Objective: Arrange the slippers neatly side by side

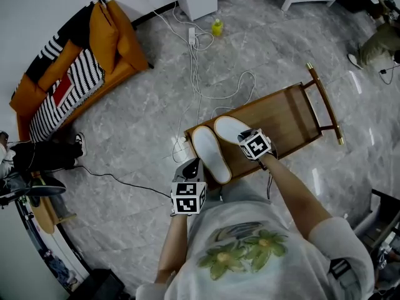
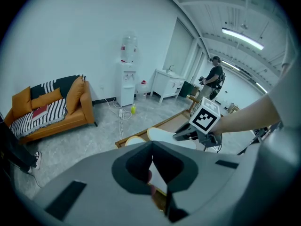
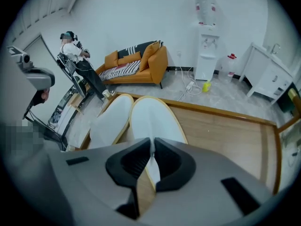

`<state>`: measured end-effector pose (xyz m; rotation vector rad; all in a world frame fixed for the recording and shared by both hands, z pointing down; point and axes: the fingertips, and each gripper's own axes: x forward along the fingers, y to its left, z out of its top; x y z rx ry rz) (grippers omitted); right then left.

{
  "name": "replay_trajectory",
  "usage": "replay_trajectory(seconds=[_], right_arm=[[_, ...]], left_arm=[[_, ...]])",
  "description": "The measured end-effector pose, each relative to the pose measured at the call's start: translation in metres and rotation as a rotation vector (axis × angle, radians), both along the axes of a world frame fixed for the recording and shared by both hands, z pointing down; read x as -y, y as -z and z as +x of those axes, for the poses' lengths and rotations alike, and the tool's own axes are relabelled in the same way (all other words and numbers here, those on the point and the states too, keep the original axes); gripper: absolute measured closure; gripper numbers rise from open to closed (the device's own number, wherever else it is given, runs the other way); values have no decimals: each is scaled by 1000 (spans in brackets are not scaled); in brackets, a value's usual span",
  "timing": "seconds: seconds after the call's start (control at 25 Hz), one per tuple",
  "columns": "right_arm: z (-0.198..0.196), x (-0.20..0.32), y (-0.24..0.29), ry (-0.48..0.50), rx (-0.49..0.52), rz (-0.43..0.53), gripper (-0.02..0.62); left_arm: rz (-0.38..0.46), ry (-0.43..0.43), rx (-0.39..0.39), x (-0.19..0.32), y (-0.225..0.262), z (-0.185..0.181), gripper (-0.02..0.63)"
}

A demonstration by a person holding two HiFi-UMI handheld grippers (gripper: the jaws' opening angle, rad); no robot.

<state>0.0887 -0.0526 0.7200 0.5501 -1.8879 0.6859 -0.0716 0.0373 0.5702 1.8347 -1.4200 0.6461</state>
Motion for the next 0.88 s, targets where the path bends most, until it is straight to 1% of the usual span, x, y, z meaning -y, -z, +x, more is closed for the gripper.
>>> replay_trajectory(seconds=[0.32,0.48,0.64,0.88], right_arm=[[-4,-2,10,-168,61,-36,563],[-8,-5,15,-277,84,-78,563],[-11,-11,16,-357,98,-113,563],[-16,-19,12,-526,121,-165,563]], left_arm=[[8,-13,-2,-3,2,3,591],[14,-18,-4,-4,3,6,589],[15,-19,-1,-7,4,9,589],[14,-17,0,-17,3,9,591]])
